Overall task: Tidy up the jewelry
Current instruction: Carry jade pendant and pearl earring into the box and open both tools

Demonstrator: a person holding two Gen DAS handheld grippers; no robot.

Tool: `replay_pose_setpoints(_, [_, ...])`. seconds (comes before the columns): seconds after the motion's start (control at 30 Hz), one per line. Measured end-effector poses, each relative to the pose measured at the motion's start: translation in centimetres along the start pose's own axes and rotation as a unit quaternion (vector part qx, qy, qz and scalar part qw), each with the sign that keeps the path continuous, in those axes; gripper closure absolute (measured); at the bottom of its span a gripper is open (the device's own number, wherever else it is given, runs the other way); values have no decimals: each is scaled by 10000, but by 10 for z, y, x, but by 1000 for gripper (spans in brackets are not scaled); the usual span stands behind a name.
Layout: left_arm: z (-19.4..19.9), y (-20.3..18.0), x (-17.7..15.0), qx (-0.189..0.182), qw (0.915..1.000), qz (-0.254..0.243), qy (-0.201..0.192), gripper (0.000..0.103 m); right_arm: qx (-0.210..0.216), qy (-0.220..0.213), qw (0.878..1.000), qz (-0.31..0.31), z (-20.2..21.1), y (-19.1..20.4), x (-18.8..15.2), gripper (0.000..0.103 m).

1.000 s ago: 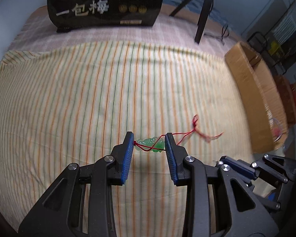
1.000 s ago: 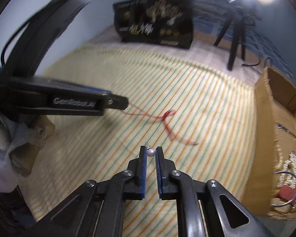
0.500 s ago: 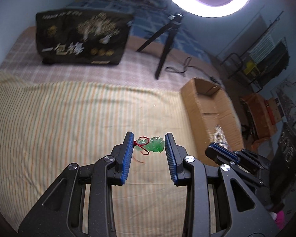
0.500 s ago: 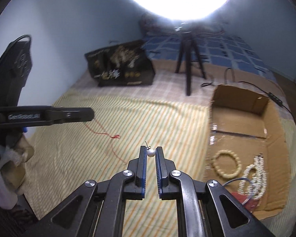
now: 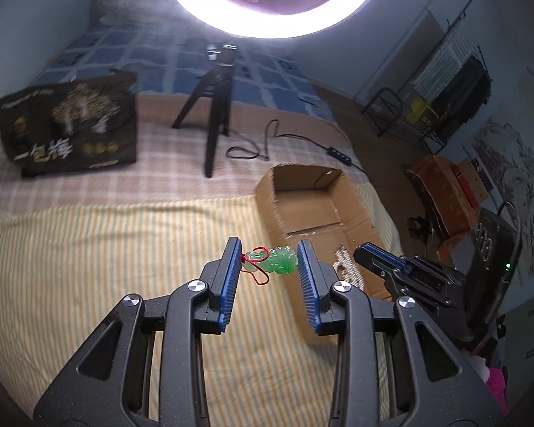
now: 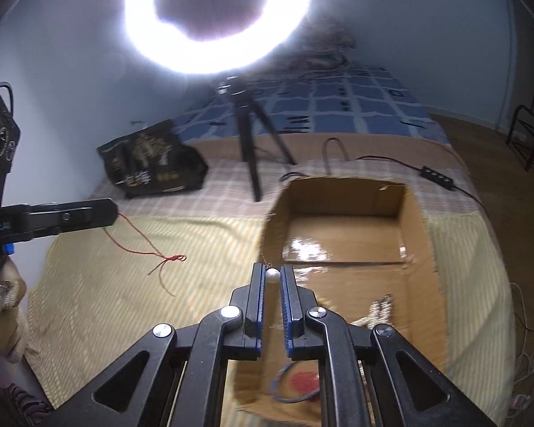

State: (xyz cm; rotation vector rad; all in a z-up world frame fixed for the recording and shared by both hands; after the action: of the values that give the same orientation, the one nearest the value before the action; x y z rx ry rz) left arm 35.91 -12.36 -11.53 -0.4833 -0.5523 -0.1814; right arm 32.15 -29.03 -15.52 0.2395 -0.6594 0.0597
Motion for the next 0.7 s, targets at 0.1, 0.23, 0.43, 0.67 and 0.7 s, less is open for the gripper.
replay_pose_setpoints(0.1, [-10,-14,11,-70,10000,-59,6,71,-62,-35,9999,-91,-3,-17,5,97])
replay_pose_setpoints(0.23, [-21,-33,27,-119,9998,-182,-13,71,-110,-49,9998,-146,-8,-35,10,97])
replay_pose_setpoints(0.43, [-46,-61,46,-183,9991,-395,7,71,-116,-46,9995,-307,-18,-62,16,97])
replay_pose_setpoints(0.67, [-87,-78,48,-105,9985,-499,174,71,-83,-44,9992,-391,-29,-78,16,97])
replay_pose_setpoints(0.7, [-94,-77,47,-87,9986,-482,212,71,-101,-24,9992,-376,-30,-79,14,97])
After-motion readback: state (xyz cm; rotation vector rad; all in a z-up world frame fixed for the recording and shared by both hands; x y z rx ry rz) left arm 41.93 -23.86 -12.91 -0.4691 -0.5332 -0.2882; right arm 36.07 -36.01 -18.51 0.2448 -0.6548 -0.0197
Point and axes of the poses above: each gripper's, at about its wrist camera, not at the fingertips, and z roughly against the way its jaws point, y to its left, x to its top, the point moved 5 cm from there along -z, roughly the way its jaws point, and after that the axes turned 2 degrees about -z, right-handed, at the moved point
